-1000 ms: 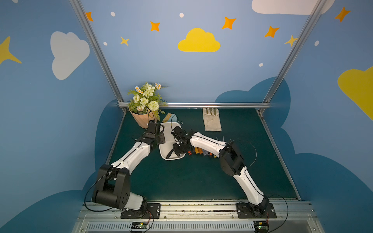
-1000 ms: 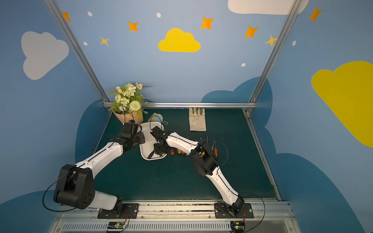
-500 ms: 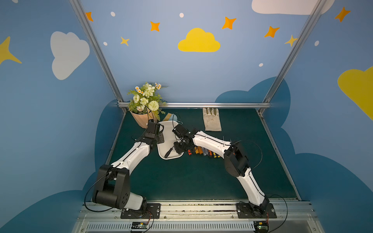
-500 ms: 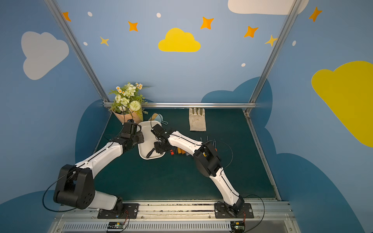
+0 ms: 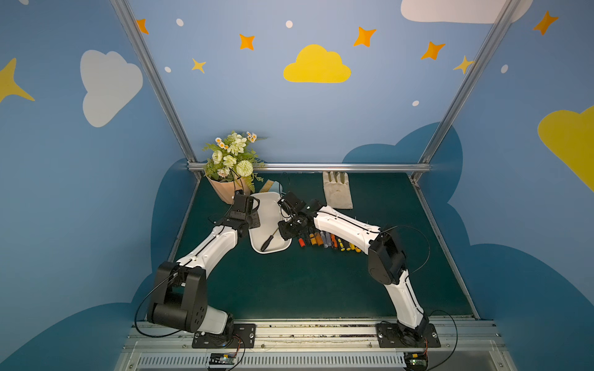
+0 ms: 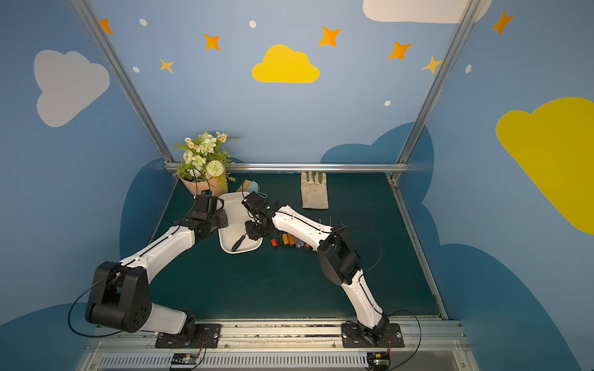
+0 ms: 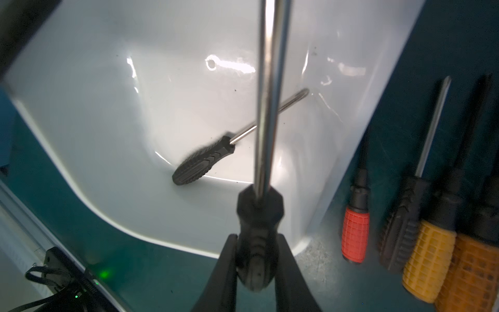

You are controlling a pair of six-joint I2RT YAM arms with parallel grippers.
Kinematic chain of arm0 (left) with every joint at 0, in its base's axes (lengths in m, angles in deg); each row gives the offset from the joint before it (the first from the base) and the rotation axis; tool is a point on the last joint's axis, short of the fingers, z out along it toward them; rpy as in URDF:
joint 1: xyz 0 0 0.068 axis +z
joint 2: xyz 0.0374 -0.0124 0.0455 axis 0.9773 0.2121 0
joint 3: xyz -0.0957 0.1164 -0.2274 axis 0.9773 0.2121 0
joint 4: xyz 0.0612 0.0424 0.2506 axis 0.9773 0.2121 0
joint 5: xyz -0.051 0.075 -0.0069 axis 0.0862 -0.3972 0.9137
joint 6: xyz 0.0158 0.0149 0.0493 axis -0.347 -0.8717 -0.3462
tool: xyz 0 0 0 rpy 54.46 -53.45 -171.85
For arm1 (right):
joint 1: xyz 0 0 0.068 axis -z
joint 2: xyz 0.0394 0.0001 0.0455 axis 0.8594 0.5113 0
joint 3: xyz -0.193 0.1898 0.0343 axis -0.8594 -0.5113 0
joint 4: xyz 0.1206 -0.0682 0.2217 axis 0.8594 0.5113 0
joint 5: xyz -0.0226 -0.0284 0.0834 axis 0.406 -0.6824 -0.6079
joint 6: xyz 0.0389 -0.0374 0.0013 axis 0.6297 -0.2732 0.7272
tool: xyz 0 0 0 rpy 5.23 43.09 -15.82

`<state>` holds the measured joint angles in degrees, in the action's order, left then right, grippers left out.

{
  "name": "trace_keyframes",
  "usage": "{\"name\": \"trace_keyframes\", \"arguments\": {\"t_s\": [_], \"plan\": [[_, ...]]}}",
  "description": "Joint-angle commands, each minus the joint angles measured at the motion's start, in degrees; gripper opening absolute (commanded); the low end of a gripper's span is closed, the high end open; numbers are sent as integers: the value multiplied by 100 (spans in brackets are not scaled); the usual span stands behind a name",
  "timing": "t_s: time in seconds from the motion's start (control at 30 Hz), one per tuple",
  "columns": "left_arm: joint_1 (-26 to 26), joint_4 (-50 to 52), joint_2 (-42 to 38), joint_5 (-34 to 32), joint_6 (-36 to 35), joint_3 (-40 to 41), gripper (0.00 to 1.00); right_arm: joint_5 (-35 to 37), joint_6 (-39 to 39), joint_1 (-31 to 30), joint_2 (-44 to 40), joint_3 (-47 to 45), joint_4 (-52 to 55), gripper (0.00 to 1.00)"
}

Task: Take out the screwdriver from the storage box
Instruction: Pick up the screwdriver from the storage box, then place the screwdriver at the center of the board.

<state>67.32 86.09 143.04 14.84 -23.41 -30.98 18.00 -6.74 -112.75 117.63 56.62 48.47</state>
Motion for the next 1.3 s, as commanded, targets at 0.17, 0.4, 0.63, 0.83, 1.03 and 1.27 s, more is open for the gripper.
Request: {"name": "trace_keyframes", "arguments": {"t_s": [0.17, 0.4, 0.63, 0.83, 1.03, 1.27], "plan": [[162, -153, -73, -4, 45, -74, 2, 56, -194, 44, -667, -22, 64, 0], [381, -150, -223, 59, 113, -61, 2, 332, -556, 159, -483, 141, 678, 0], [522, -153, -345, 87, 145, -44, 2, 58, -657, 260, -4, 412, 1129, 0], [622, -162, -418, 180, 216, -21, 2, -131, -717, 238, 566, 739, 1427, 0], [693, -170, -420, 281, 307, -21, 2, 45, -743, 181, 1025, 1051, 1652, 0], [735, -161, -436, 315, 329, -12, 2, 91, -579, 216, 1427, 1264, 1782, 0]]}}
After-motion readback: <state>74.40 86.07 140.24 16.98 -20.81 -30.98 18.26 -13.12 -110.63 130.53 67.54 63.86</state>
